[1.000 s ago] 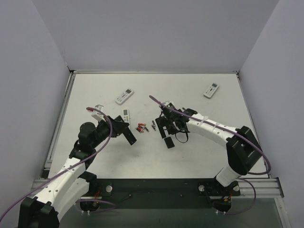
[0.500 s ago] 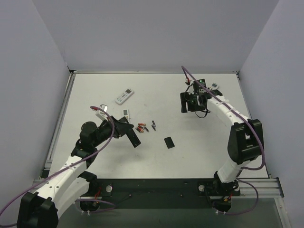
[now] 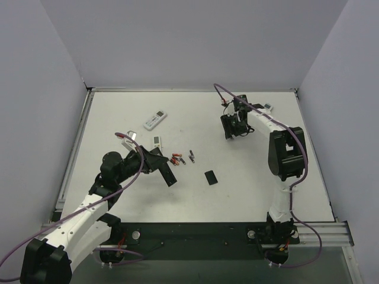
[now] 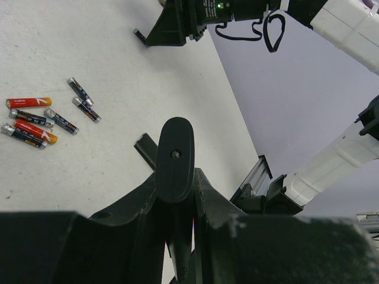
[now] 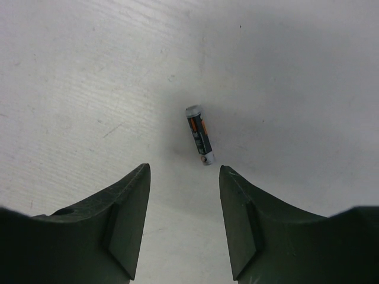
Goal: Load the batteries into the remote control
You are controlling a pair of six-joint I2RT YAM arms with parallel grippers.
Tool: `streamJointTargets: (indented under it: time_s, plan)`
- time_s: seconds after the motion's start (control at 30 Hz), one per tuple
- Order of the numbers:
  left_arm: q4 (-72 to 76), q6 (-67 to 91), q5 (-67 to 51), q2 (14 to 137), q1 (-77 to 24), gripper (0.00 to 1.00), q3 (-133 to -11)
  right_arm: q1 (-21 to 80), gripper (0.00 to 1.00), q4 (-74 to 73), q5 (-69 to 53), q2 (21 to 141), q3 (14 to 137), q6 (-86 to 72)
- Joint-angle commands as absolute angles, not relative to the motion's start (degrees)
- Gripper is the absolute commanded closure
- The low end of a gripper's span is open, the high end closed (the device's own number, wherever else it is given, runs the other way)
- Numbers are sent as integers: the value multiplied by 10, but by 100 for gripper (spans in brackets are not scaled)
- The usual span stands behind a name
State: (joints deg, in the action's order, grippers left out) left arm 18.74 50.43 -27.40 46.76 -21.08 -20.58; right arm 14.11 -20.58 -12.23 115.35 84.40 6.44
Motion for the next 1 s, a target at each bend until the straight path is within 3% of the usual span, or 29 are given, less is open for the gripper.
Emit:
streamJointTargets:
  time_s: [0.0, 0.73, 0.97]
  plan:
    - [192, 505, -287, 451, -215, 100, -214, 139, 55, -246, -112, 1184, 900, 102]
    - [177, 511, -291, 437, -215, 100, -209, 139, 71, -286, -116, 1229, 925, 134]
    - [179, 515, -291, 437, -215, 100, -207, 138, 85, -289, -115, 1229, 925, 139]
